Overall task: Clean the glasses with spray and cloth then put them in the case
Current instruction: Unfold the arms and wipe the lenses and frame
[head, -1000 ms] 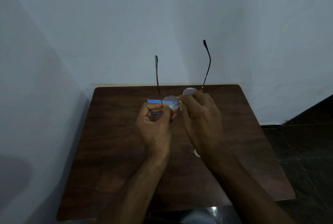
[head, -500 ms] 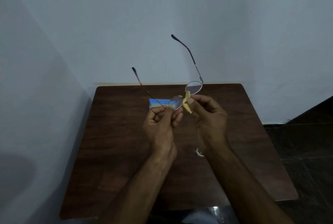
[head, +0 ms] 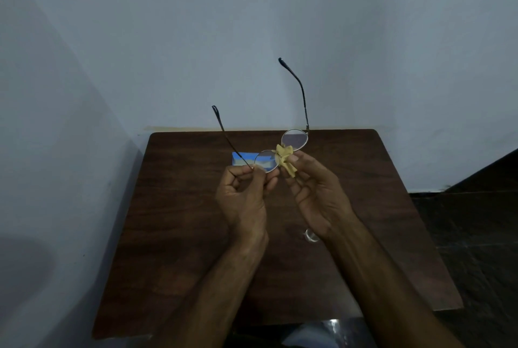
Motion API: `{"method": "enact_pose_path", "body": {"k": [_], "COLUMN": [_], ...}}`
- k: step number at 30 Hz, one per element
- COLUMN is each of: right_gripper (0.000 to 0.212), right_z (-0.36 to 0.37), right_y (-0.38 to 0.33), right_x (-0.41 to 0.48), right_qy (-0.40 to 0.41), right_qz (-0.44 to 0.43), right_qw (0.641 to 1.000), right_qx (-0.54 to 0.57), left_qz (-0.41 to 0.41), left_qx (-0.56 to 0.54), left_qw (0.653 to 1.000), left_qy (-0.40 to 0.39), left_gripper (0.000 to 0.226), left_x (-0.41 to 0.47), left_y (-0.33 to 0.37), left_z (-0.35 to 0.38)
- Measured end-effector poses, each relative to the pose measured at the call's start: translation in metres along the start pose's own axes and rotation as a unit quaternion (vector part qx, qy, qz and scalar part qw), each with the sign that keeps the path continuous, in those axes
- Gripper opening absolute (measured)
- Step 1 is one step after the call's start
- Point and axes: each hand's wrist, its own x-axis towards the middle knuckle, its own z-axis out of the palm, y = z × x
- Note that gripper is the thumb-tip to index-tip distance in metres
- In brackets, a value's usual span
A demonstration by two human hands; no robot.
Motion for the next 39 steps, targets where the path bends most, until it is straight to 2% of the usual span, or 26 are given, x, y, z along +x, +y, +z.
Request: {"method": "enact_pose_path", "body": {"k": [9, 12, 16, 20, 22, 26, 31, 35, 39], "right_gripper": [0.046, 0.059, 0.059, 0.072, 0.065, 0.032, 0.023, 0.038, 0.045], "right_z": [-0.002, -0.001, 0.001, 0.003, 0.002, 0.001, 0.003, -0.003, -0.003], "right_y": [0.000, 0.004, 0.007, 0.011, 0.014, 0.015, 0.014, -0.004, -0.008], "right_x": [0.008, 0.008, 0.005, 0.003, 0.002, 0.001, 0.000, 0.009, 0.005], "right_qy": [-0.004, 0.006, 0.034, 0.071, 0.086, 0.101, 0.128, 0.140, 0.134], "right_qz": [0.015, 0.005, -0.015, -0.035, -0.055, -0.116, -0.201, -0.200, -0.157], "right_qw": [1.000, 1.000, 0.999, 0.997, 0.994, 0.985, 0.965, 0.969, 0.977], "right_qx": [0.005, -0.001, -0.002, -0.015, -0.031, -0.084, -0.106, -0.029, -0.048], "left_qz": [0.046, 0.061, 0.087, 0.106, 0.105, 0.090, 0.095, 0.092, 0.111], "left_qx": [0.031, 0.045, 0.068, 0.089, 0.086, 0.077, 0.066, 0.064, 0.097], "left_qw": [0.998, 0.997, 0.994, 0.990, 0.991, 0.993, 0.993, 0.994, 0.989], "left_qy": [-0.013, -0.008, -0.012, -0.007, -0.001, 0.000, -0.017, -0.017, -0.029], "left_gripper": [0.013, 0.016, 0.016, 0.017, 0.017, 0.018, 0.014, 0.012, 0.013], "left_x": [-0.001, -0.002, -0.002, 0.000, 0.000, 0.001, -0.001, 0.003, 0.000], "left_y": [-0.004, -0.005, -0.006, -0.009, -0.009, -0.009, -0.006, -0.005, -0.007], "left_z": [-0.002, -0.002, -0.004, -0.006, -0.006, -0.004, 0.001, -0.004, -0.010]}}
